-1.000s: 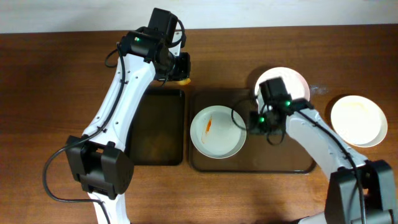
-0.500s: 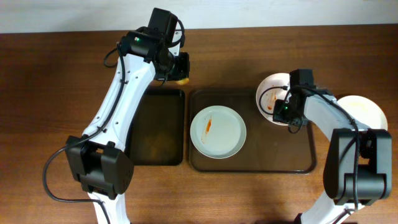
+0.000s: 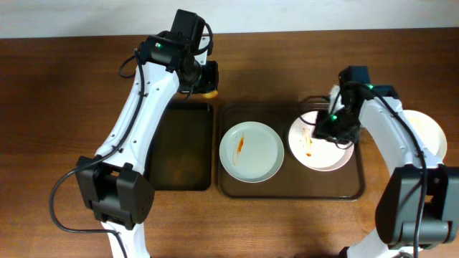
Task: Clean dirty plates on tray and stack at the side
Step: 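Move right gripper to the rim of the plate on the tray and hold it, then lower the sponge in left gripper onto the plate and scrub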
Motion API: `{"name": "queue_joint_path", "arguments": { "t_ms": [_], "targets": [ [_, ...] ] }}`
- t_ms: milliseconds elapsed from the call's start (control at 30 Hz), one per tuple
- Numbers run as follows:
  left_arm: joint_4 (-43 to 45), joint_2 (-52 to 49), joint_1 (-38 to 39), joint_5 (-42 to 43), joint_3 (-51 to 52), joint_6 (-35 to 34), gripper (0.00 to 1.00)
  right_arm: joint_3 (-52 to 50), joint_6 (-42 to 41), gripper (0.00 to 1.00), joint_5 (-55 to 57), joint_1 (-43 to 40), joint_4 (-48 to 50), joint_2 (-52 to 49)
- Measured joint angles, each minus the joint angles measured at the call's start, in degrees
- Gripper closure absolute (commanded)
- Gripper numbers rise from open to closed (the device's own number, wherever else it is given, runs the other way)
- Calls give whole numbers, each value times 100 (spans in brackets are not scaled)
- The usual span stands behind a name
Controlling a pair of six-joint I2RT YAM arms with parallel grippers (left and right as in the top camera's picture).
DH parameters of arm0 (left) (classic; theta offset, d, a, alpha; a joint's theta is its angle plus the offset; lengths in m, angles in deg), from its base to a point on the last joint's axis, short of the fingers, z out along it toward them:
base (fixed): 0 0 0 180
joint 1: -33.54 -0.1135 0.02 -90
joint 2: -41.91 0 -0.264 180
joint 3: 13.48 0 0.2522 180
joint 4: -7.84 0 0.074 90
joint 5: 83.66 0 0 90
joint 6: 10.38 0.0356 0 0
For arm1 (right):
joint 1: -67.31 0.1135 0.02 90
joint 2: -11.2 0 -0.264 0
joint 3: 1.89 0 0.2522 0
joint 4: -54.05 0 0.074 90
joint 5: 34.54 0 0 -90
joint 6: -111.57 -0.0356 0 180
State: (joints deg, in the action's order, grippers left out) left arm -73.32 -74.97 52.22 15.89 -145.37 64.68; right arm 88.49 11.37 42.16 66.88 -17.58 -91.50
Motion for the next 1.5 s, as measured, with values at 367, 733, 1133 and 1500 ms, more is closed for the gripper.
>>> {"name": "queue_joint_path", "arguments": {
  "t_ms": [367, 733, 1133, 1500],
  "targets": [
    [-120, -28, 151, 2, 0, 0, 100, -319, -1373, 57, 393, 1906, 461, -190],
    [-114, -48, 153, 2, 0, 0, 100, -1399, -1226, 84, 793, 1928, 1648, -243],
    [-743, -748, 610, -15, 2, 302, 100, -1515, -1335, 96, 719, 1910, 1746, -149],
    [-734, -1390, 1456, -2, 616, 343, 100, -1534, -1556, 96, 396, 1733, 1604, -140]
  ]
}}
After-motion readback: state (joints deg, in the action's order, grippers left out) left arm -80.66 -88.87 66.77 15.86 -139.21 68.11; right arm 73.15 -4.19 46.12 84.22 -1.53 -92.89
